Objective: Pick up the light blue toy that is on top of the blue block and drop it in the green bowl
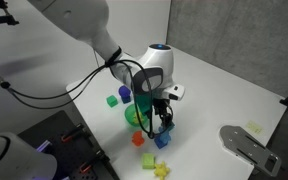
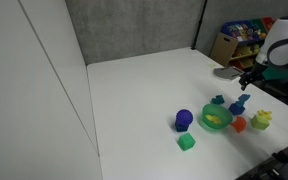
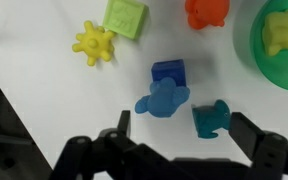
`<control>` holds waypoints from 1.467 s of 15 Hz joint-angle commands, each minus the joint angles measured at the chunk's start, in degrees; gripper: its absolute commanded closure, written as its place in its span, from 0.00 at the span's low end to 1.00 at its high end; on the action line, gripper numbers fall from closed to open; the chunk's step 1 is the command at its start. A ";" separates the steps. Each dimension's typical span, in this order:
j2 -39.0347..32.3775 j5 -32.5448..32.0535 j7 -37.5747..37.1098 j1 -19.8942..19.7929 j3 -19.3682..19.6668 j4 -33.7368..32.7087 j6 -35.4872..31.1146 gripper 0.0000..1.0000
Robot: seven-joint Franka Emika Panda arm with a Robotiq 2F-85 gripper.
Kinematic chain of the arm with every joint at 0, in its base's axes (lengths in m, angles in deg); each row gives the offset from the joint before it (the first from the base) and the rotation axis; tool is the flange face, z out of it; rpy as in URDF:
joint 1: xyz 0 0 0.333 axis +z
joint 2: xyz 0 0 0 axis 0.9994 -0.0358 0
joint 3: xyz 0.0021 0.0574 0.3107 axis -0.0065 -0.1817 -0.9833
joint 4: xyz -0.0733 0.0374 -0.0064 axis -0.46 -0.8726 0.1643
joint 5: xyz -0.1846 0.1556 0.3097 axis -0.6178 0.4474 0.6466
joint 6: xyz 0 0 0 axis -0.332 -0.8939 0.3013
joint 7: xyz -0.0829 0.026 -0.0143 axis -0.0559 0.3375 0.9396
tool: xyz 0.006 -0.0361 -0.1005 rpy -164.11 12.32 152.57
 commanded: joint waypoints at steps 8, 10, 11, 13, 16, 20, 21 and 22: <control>-12.48 6.22 3.07 1.07 0.90 -7.02 -2.81 0.00; -14.39 6.50 3.08 1.18 1.19 -8.17 -3.17 0.00; -15.28 6.48 2.99 1.29 1.46 -8.75 -3.23 0.00; -16.73 6.47 2.97 1.41 1.97 -9.84 -3.14 0.00; -17.92 6.20 3.20 1.75 2.60 -10.74 -2.79 0.30; -17.54 5.94 3.07 2.86 3.19 -10.98 -1.16 0.58; -17.11 5.73 2.98 3.36 3.32 -10.83 -0.93 0.65; -16.59 5.66 3.04 3.81 3.19 -10.63 -0.50 0.73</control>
